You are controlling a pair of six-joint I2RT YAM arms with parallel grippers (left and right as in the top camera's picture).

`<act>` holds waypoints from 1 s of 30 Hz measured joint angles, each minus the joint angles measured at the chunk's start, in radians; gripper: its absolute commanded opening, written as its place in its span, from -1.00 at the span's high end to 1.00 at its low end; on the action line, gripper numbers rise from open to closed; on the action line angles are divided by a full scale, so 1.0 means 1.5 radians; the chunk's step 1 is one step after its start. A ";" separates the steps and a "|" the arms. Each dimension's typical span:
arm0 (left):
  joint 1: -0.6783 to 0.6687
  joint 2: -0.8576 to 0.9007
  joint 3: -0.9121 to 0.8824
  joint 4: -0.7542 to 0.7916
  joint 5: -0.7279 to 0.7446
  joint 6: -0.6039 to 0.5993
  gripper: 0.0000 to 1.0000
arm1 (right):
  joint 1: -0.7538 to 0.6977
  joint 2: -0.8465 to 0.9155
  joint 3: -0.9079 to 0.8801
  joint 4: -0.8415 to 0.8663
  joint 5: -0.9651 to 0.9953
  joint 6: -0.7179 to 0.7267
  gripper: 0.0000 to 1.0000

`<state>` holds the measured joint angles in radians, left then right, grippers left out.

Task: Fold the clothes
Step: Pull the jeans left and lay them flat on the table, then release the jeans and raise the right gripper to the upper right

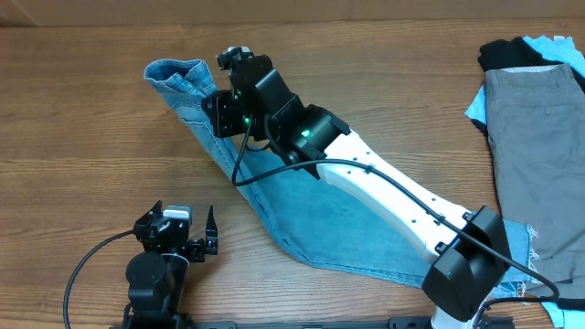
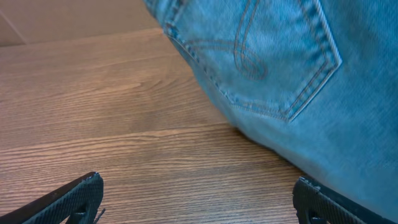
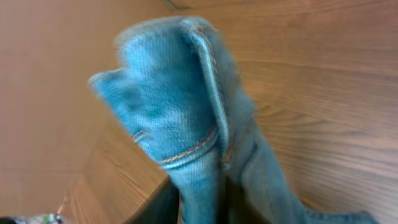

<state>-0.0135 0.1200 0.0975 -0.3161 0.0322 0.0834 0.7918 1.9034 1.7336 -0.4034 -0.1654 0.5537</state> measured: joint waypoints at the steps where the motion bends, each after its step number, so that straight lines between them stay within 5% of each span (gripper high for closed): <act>1: 0.000 0.000 0.000 0.000 0.000 0.000 -1.00 | -0.003 0.000 0.000 0.003 -0.010 0.003 -0.66; 4: 0.000 0.000 0.000 0.000 0.000 0.000 -1.00 | -0.011 0.000 0.007 -0.046 -0.030 -0.005 -1.00; 17: 0.000 0.000 0.000 -0.001 0.000 0.000 -1.00 | -0.105 -0.036 0.335 -0.502 0.146 -0.069 -1.00; 30: 0.000 0.000 0.000 -0.001 0.000 0.000 -1.00 | -0.246 -0.082 0.348 -0.626 0.068 -0.211 -1.00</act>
<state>-0.0135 0.1200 0.0978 -0.3168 0.0322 0.0834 0.4225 1.7805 2.2562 -1.3418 -0.0628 0.2367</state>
